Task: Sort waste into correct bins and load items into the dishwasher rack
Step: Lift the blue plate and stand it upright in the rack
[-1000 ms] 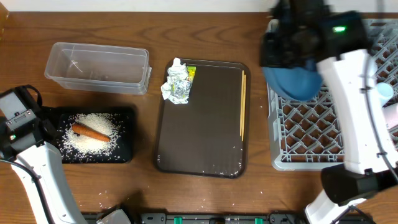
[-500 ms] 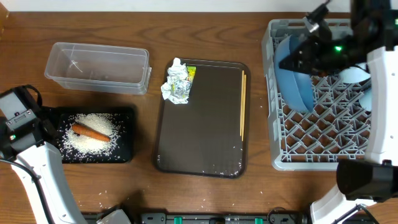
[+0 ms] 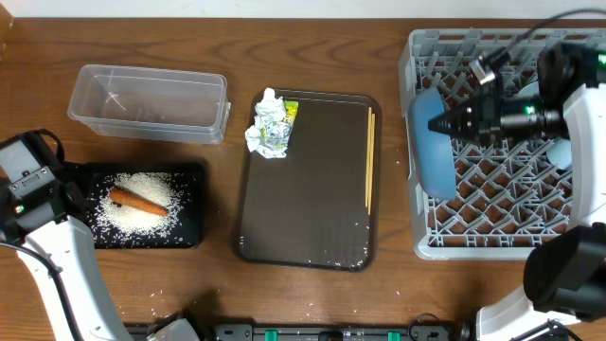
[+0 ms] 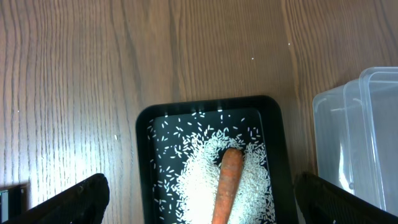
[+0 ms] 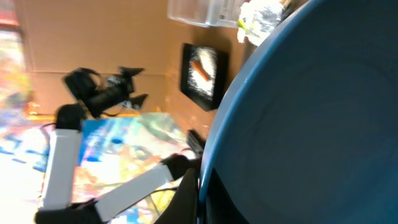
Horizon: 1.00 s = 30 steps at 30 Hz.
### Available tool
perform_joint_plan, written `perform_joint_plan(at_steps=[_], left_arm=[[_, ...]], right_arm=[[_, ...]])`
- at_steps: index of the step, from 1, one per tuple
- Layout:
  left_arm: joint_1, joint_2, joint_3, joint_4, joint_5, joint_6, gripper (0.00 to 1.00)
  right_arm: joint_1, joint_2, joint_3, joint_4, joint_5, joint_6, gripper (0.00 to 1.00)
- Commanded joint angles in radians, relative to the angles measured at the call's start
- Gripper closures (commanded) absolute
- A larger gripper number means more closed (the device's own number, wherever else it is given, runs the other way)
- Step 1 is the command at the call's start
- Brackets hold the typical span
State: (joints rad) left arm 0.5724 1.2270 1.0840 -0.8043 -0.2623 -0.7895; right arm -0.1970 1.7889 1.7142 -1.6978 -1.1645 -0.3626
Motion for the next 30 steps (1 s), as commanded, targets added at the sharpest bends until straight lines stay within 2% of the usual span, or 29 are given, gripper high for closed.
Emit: perform_joint_plan(at_steps=[1,8,19,21,24,26,30], left_arm=[[0.002,0.002,0.0,-0.002,-0.016,-0.013,0.03],[0.002,0.002,0.0,-0.002,-0.016,-0.013,0.03],[0.003,0.002,0.0,-0.002,-0.016,-0.013,0.03],[0.002,0.002,0.0,-0.002,-0.016,-0.013,0.03],[0.002,0.002,0.0,-0.002,-0.016,-0.013,0.03],[0.002,0.002,0.0,-0.002,-0.016,-0.013,0.03],[0.003,0.002,0.0,-0.002,-0.016,-0.013,0.03]], right_arm=[[-0.065,-0.04,-0.095,-0.001,-0.159,-0.145,0.99],[-0.212,-0.04,-0.251,-0.001,-0.194,-0.261,0.99],[-0.33,-0.043,-0.266,0.002,-0.161,-0.277,0.97],[-0.36,-0.044,-0.254,0.003,-0.114,-0.278,0.9],[-0.414,-0.045,-0.221,-0.002,-0.032,-0.257,0.53],[-0.442,-0.045,-0.194,-0.002,0.014,-0.228,0.36],[-0.48,-0.045,-0.105,-0.001,0.121,-0.152,0.31]])
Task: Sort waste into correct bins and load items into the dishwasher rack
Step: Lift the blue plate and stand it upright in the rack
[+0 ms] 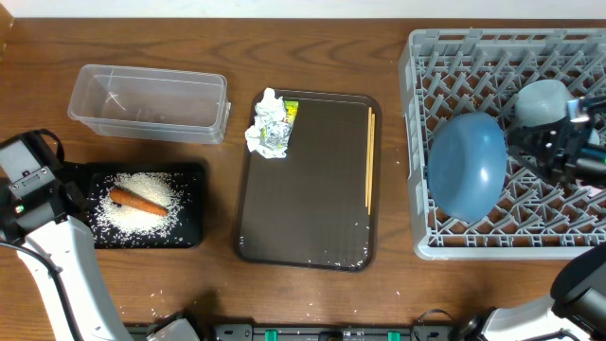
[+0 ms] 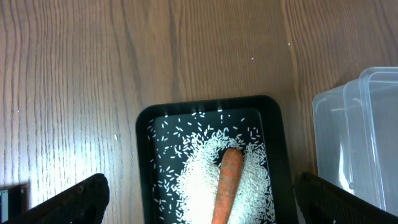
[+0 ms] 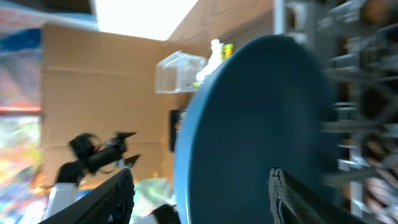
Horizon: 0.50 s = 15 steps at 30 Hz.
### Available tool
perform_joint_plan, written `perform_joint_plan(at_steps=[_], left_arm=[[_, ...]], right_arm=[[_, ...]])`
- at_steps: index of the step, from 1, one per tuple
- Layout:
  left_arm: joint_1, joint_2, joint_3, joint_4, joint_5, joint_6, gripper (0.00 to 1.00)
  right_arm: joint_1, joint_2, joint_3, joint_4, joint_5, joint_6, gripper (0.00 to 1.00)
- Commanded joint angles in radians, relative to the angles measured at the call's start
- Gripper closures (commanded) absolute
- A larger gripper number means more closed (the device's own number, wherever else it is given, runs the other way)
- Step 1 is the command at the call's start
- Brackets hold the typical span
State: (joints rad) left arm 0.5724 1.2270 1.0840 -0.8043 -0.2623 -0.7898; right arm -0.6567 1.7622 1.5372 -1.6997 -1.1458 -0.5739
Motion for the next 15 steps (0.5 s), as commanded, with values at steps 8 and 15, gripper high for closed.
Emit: perform_joint_plan(at_steps=[8,15], left_arm=[[0.002,0.002,0.0,-0.002,-0.016,-0.013,0.03],[0.002,0.002,0.0,-0.002,-0.016,-0.013,0.03]], right_arm=[[-0.017,-0.045,0.303,0.01,0.312,0.299,0.36],[0.085,-0.186,0.375,0.047,0.338,0.361,0.72]])
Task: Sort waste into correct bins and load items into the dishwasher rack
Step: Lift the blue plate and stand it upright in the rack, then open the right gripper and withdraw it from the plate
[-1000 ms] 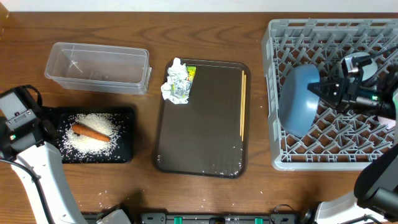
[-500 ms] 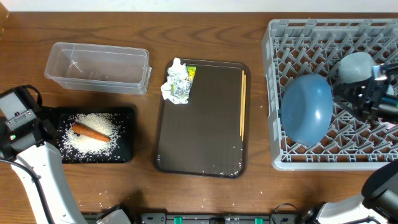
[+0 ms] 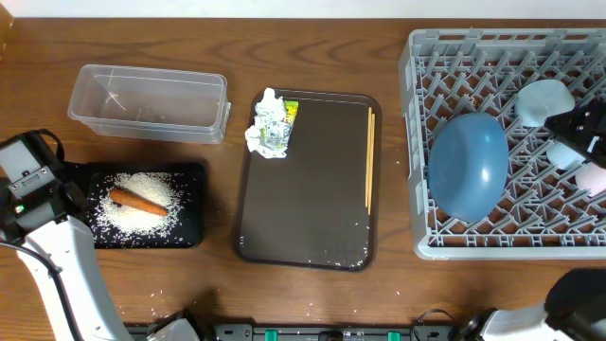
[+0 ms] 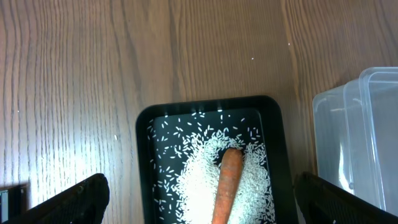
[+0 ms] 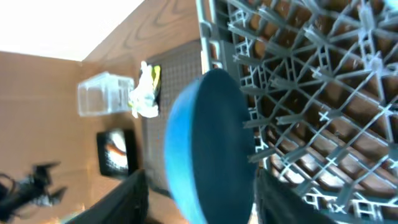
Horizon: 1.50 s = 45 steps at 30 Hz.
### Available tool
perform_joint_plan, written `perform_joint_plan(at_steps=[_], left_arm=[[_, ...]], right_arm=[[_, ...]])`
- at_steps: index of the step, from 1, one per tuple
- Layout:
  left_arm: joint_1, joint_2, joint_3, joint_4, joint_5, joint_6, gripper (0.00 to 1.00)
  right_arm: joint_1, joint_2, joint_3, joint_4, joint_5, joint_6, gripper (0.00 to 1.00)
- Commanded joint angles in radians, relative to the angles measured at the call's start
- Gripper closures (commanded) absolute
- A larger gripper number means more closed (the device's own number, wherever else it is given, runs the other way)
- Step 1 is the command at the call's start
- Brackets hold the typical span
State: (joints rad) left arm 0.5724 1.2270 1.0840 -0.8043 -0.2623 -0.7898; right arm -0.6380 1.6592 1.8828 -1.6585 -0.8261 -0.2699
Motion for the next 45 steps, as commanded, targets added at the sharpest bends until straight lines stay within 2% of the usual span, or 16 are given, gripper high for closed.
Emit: perform_joint_plan(at_steps=[1,4,9,13,15,20,23,25,45], left_arm=[[0.002,0.002,0.0,-0.002,-0.016,-0.013,0.03],[0.002,0.002,0.0,-0.002,-0.016,-0.013,0.03],[0.002,0.002,0.0,-0.002,-0.016,-0.013,0.03],[0.002,0.002,0.0,-0.002,-0.016,-0.013,0.03],[0.002,0.002,0.0,-0.002,-0.016,-0.013,0.03],[0.002,0.002,0.0,-0.002,-0.016,-0.013,0.03],[0.003,0.002,0.0,-0.002,-0.016,-0.013,0.03],[0.002,0.002,0.0,-0.002,-0.016,-0.013,0.04],[0.002,0.002,0.0,-0.002,-0.016,-0.013,0.03]], right_arm=[[0.105,-0.107,0.029,0.013,0.02,0.056,0.81],[0.264,-0.163,0.028,0.05,0.099,0.092,0.99],[0.543,-0.168,0.005,0.126,0.492,0.352,0.99],[0.71,-0.146,-0.072,0.187,0.687,0.478,0.99],[0.748,-0.129,-0.105,0.201,0.751,0.529,0.99],[0.761,-0.099,-0.18,0.231,0.779,0.565,0.99],[0.754,-0.099,-0.192,0.225,0.861,0.62,0.99],[0.747,-0.099,-0.192,0.215,0.921,0.652,0.99],[0.669,-0.127,-0.13,0.19,1.028,0.715,0.99]])
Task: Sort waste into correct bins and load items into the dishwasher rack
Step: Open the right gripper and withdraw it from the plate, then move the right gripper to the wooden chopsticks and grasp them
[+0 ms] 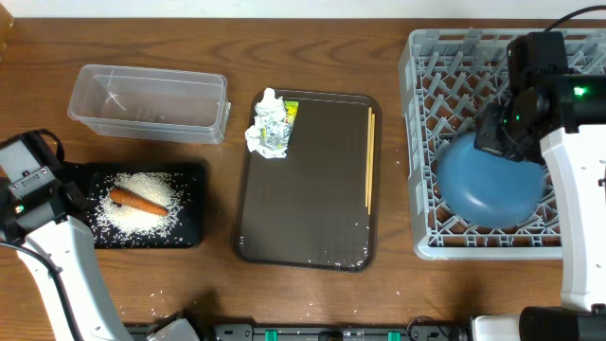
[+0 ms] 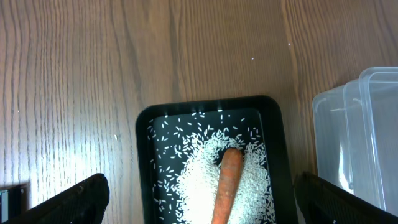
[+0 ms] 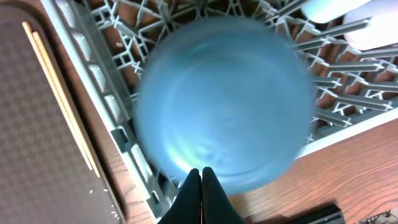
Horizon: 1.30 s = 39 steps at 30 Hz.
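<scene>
A blue bowl (image 1: 492, 189) lies flat in the grey dishwasher rack (image 1: 417, 57). It looks blurred in the right wrist view (image 3: 224, 106). My right gripper (image 3: 201, 171) is shut, fingers pressed together, tips at the bowl's near edge; overhead it sits at the bowl's upper left (image 1: 492, 137). Chopsticks (image 1: 369, 156) and a crumpled wrapper (image 1: 270, 123) lie on the brown tray (image 1: 303, 218). A carrot (image 2: 229, 186) on rice lies in the black tray (image 1: 194, 232). My left gripper (image 2: 202, 186) hangs open above it.
A clear plastic container (image 1: 150, 101) stands at the back left, above the black tray. Pale dishes (image 3: 336, 12) lie in the rack beyond the bowl. The rack's wall (image 3: 106, 99) runs beside the brown tray's right edge. Rice grains dot the table's front.
My right gripper was open at the rack's far right; now it is shut at the bowl's edge. The bowl stood tilted on edge and now lies flat. The left arm is unchanged.
My right gripper first held the blue bowl upright at the rack's left side. Then it was open and off to the right, with the bowl leaning in the rack. Now it is back, shut, and the bowl lies flat. The left gripper stayed open over the carrot.
</scene>
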### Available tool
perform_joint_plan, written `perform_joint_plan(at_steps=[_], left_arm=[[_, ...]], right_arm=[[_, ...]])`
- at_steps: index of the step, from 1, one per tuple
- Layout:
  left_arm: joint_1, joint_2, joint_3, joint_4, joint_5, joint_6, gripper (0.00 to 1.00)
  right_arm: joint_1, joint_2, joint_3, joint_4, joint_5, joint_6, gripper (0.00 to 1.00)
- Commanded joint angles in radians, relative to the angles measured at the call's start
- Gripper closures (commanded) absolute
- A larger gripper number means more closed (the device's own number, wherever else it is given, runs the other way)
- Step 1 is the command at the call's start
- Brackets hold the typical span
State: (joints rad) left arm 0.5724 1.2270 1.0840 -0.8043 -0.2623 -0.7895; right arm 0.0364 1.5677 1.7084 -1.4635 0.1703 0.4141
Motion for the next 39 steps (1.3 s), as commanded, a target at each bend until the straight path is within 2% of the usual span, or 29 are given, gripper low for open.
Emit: perform_joint_plan(at_steps=[1,6,9,11,13,15,16,17,19,21,27,29,35,39], left_arm=[[0.002,0.002,0.0,-0.002,-0.016,-0.013,0.03],[0.002,0.002,0.0,-0.002,-0.016,-0.013,0.03],[0.002,0.002,0.0,-0.002,-0.016,-0.013,0.03],[0.002,0.002,0.0,-0.002,-0.016,-0.013,0.03],[0.002,0.002,0.0,-0.002,-0.016,-0.013,0.03],[0.002,0.002,0.0,-0.002,-0.016,-0.013,0.03],[0.002,0.002,0.0,-0.002,-0.016,-0.013,0.03],[0.002,0.002,0.0,-0.002,-0.016,-0.013,0.03],[0.002,0.002,0.0,-0.002,-0.016,-0.013,0.03],[0.002,0.002,0.0,-0.002,-0.016,-0.013,0.03],[0.002,0.002,0.0,-0.002,-0.016,-0.013,0.03],[0.002,0.002,0.0,-0.002,-0.016,-0.013,0.03],[0.002,0.002,0.0,-0.002,-0.016,-0.013,0.03],[0.002,0.002,0.0,-0.002,-0.016,-0.013,0.03]], right_arm=[[-0.005,-0.04,0.051,-0.009,0.029,0.035,0.99],[-0.001,-0.078,0.062,-0.006,-0.03,0.034,0.98],[0.009,-0.097,0.062,0.001,-0.059,0.034,0.91],[0.02,-0.102,0.062,0.01,-0.104,0.033,0.79],[0.038,-0.102,0.062,0.032,-0.203,-0.007,0.65],[0.064,-0.101,0.061,0.073,-0.344,-0.089,0.25],[0.087,-0.097,0.061,0.101,-0.425,-0.133,0.1],[0.114,-0.094,0.061,0.131,-0.497,-0.171,0.01],[0.182,-0.082,0.061,0.184,-0.564,-0.215,0.01],[0.26,-0.063,0.061,0.232,-0.541,-0.212,0.01],[0.462,0.068,0.061,0.381,-0.299,-0.121,0.01],[0.495,0.137,0.061,0.436,-0.24,-0.095,0.01],[0.549,0.336,0.062,0.621,-0.257,-0.124,0.01],[0.565,0.416,0.062,0.686,-0.217,-0.104,0.01]])
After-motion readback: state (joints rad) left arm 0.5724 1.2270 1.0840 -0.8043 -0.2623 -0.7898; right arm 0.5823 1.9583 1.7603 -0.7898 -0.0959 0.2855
